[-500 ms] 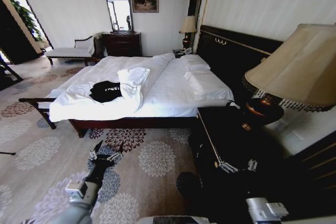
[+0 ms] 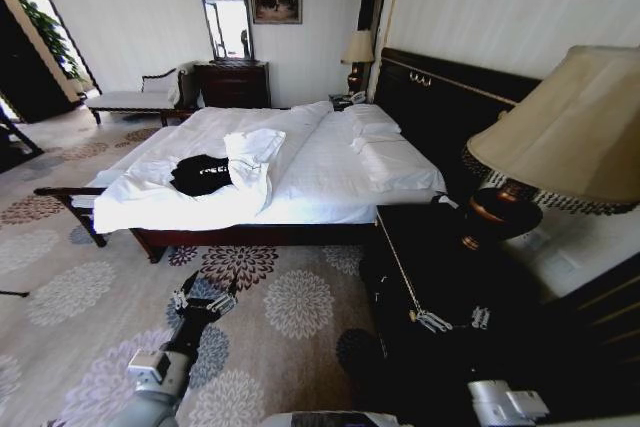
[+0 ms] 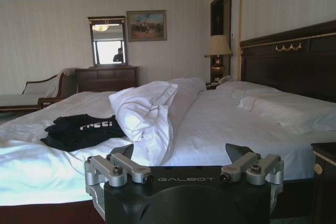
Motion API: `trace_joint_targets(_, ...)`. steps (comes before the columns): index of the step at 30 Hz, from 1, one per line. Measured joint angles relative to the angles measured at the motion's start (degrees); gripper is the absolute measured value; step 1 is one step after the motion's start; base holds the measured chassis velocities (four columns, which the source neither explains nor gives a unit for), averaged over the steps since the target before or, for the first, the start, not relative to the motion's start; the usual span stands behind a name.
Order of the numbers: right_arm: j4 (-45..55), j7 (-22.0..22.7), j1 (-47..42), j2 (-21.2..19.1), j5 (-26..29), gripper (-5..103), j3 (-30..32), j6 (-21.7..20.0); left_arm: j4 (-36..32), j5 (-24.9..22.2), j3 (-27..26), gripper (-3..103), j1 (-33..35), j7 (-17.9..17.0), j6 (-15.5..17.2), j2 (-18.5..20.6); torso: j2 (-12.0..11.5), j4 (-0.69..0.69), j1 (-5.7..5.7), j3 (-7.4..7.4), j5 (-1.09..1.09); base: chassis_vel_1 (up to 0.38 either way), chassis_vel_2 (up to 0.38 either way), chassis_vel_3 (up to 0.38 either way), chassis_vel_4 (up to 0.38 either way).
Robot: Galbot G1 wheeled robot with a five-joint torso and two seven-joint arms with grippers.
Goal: Fold the clothes on the bed.
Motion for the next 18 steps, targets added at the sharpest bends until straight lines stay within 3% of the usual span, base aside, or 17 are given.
trace_joint_targets(18,-0.5,-0.6,0.2,-0.3,0.2,100,-0.1,0.9,0.2,-0.8,-0.5,98,0.0,0.0,0.0,-0.1,0.0,0.00,-0.01,-0.01,0.00,-0.019,0.022,0.019,-0.021)
